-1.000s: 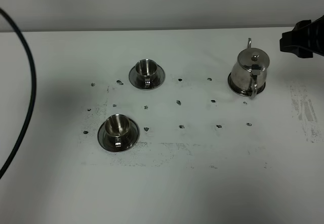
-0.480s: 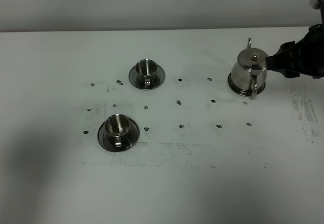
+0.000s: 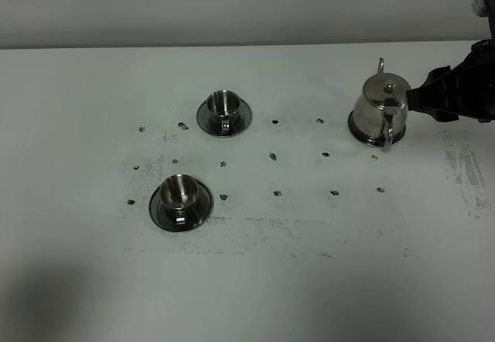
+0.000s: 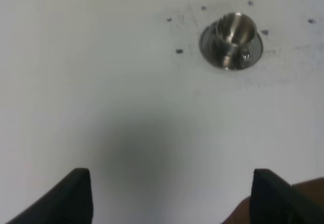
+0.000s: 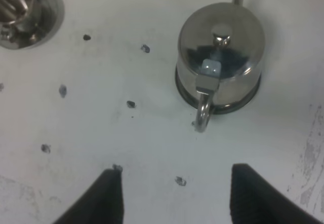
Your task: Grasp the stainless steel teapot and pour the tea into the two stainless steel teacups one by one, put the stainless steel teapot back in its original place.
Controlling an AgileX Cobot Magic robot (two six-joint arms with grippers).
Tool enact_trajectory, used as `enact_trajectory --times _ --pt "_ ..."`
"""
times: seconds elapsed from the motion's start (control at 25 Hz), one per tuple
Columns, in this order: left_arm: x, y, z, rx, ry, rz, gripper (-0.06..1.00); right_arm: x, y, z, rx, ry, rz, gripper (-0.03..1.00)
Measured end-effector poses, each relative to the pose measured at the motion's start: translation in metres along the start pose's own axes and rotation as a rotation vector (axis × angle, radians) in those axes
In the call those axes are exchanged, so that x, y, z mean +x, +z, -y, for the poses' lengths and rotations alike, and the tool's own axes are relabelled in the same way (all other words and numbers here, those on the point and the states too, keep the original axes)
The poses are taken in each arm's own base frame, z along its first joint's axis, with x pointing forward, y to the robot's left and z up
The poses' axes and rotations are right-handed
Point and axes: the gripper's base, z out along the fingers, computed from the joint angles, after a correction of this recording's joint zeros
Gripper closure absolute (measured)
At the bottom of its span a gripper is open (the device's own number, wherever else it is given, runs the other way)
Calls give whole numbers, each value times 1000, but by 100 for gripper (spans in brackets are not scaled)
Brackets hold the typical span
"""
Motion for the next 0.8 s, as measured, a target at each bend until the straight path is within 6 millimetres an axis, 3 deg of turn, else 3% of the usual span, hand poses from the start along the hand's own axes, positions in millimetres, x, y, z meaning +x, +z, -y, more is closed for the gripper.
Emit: enact_trajectory --times 0.36,0.8 --pt "34 36 1 14 -33 -103 31 0 0 0 1 0 2 51" --pt "35 35 0 -3 -45 -87 31 -3 0 1 10 -1 31 51"
